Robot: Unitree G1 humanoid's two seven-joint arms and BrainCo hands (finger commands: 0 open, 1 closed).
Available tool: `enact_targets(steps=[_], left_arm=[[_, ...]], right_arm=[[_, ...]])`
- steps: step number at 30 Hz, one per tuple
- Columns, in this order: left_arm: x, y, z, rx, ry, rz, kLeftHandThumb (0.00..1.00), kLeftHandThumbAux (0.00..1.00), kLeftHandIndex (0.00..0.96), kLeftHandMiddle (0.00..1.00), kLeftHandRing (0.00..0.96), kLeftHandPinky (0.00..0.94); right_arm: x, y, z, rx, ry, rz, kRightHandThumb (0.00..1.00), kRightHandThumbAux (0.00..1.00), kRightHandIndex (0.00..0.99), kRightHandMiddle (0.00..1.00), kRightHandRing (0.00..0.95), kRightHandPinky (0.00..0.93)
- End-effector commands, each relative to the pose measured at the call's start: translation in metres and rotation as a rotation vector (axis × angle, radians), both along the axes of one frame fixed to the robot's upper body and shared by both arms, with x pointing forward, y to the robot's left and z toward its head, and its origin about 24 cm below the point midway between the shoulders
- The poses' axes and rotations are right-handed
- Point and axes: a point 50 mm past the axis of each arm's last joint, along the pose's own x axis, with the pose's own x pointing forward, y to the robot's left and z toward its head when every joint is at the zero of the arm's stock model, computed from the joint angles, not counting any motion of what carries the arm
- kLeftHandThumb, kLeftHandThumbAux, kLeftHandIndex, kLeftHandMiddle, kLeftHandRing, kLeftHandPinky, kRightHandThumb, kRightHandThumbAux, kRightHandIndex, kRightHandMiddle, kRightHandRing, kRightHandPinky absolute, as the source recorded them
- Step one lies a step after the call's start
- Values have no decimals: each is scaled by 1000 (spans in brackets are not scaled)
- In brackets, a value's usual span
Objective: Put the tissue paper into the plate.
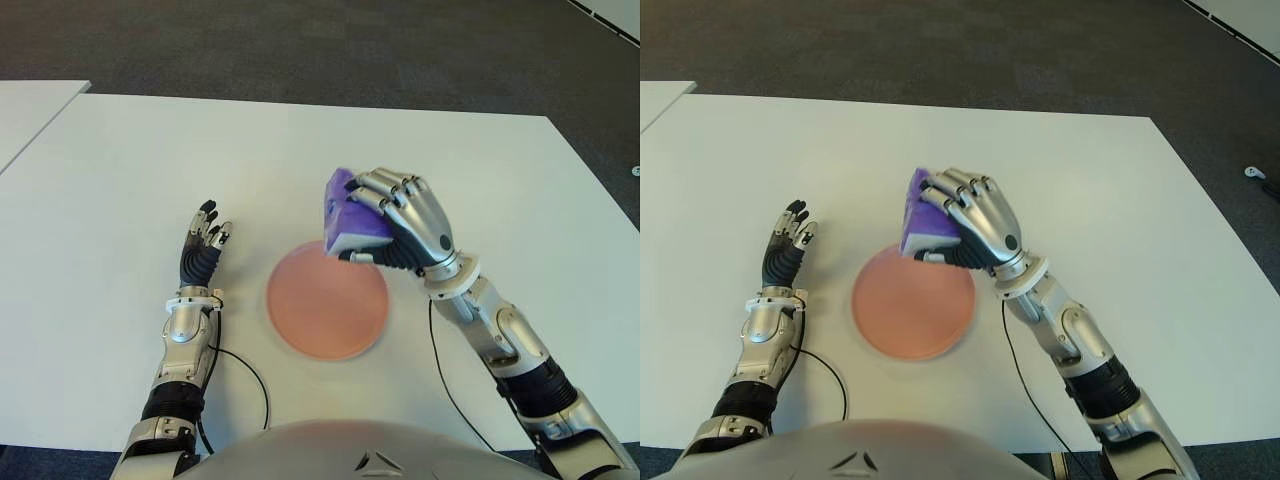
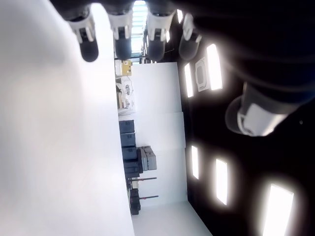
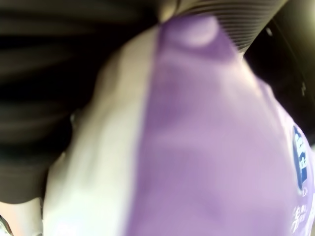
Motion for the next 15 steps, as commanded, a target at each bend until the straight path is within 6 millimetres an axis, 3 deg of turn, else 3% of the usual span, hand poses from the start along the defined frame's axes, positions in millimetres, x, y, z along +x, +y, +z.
enact_targets(steps=[1,15], left_arm=[[-12,-2,-18,-20,97,5,0,483,0,0,0,0],[-11,-2,-18,-23,104,-16,0,495,0,0,0,0]], right_arm=[[-7,4,-11,8,123,75,712,720,439,844,841,839],[-14,12,-27,-19,308,186,718,716,439,863,859,869]])
